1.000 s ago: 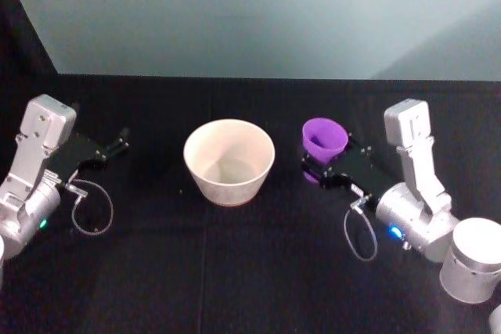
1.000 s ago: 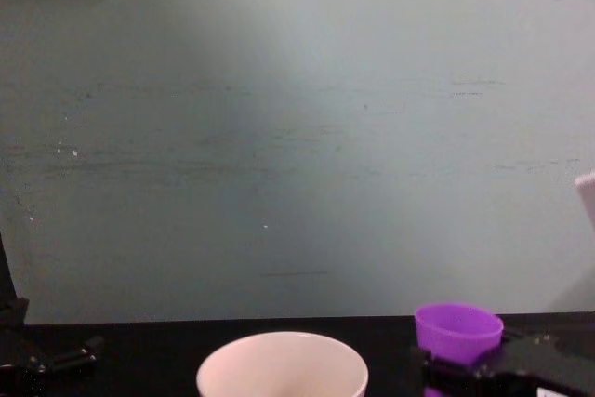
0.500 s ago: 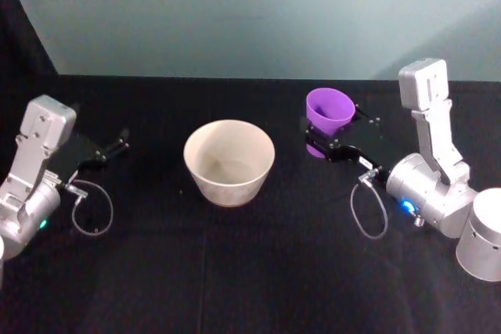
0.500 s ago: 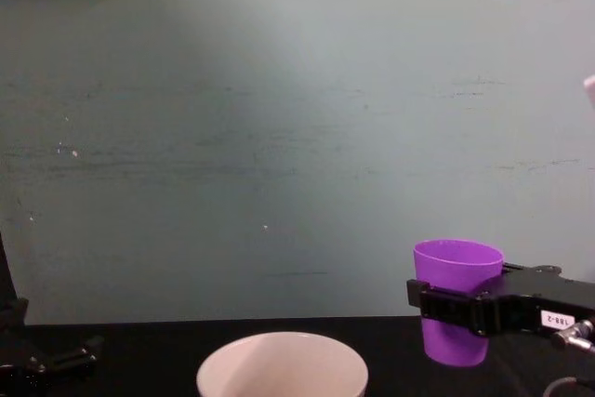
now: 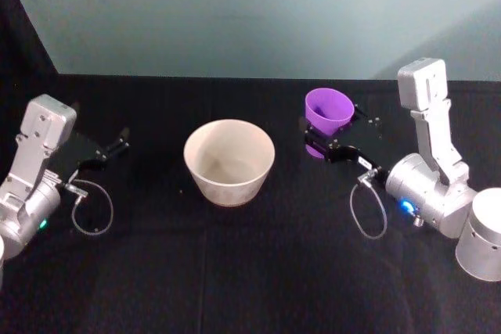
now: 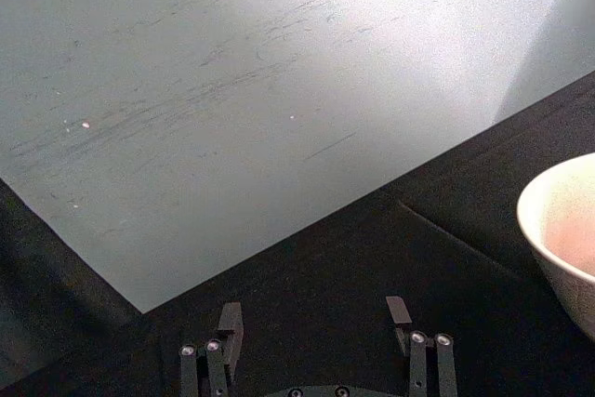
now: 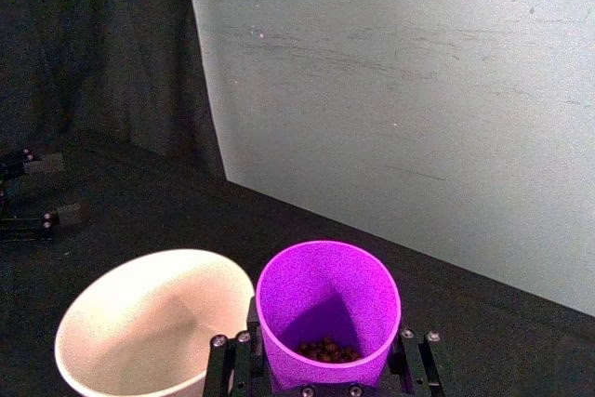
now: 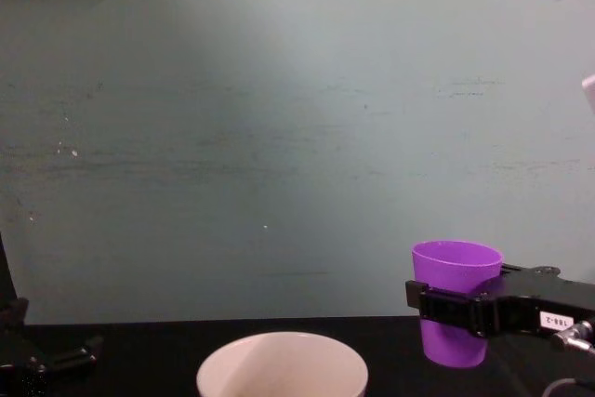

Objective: Pick up the cup and pour the mung beans from the cup into the bowl.

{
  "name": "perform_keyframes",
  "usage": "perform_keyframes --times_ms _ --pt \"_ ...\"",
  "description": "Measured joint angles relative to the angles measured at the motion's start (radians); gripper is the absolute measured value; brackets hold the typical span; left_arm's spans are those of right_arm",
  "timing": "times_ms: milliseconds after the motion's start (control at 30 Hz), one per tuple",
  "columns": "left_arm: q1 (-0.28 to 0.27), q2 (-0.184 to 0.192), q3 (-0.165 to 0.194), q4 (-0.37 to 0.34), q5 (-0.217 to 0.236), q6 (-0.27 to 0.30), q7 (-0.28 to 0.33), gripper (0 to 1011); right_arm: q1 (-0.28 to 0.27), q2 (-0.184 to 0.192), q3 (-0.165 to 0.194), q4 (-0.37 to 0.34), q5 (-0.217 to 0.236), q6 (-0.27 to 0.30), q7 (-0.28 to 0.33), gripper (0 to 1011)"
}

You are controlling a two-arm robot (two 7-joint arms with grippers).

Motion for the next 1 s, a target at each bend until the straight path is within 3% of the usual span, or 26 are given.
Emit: perform_keyframes --times_ms 1000 --pt "0.000 0.000 0.000 0.000 0.000 0.000 0.000 1000 0.000 0.001 -0.001 0.001 0.001 -0.001 -0.001 718"
